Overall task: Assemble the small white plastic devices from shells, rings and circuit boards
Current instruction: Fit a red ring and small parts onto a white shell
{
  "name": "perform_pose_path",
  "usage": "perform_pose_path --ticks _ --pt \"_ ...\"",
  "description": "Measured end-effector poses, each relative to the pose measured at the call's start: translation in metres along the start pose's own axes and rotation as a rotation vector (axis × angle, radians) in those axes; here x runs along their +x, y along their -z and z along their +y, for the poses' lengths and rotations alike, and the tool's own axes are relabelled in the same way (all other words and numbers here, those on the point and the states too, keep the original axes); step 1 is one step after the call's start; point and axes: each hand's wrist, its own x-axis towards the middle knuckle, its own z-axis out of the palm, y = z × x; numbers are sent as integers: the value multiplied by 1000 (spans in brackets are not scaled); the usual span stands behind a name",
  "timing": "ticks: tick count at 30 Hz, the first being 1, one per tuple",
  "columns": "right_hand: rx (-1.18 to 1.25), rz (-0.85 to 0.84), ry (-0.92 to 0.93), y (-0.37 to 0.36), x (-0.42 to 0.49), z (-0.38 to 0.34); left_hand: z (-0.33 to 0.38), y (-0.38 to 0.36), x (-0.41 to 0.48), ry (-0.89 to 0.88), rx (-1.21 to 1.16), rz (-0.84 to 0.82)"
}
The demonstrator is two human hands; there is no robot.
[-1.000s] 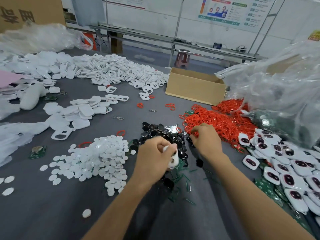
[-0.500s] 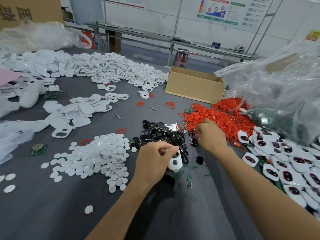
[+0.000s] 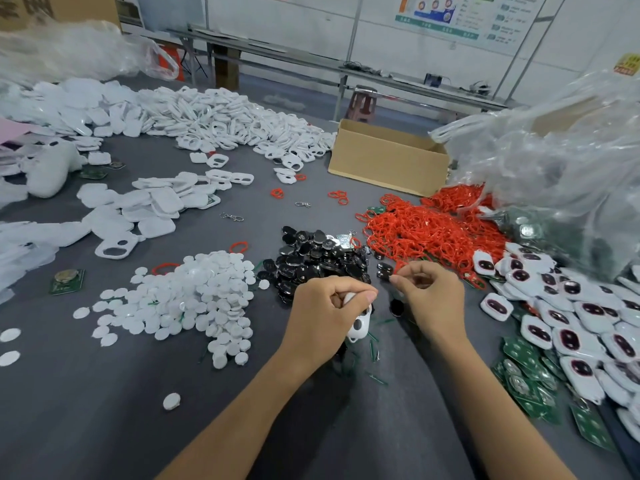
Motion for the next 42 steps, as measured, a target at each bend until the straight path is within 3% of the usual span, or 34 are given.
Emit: perform_pose_path --ticks 12,16,20,24,36,42 --pt "-133 53 9 18 -20 15 -1 -6 -4 18 49 -21" --pt "-20 50 56 21 -23 10 -2 -7 -3 3 42 -11" --pt "334 -192 70 21 -34 -14 -4 -8 -2 5 14 31" --pt "402 -338 140 18 -44 -31 -1 -7 -2 -8 -71 56" --pt "287 -238 205 19 -47 -35 5 -6 -3 -60 -170 30" --pt "245 -213 271 18 -48 -34 3 -7 -3 -127 -96 83"
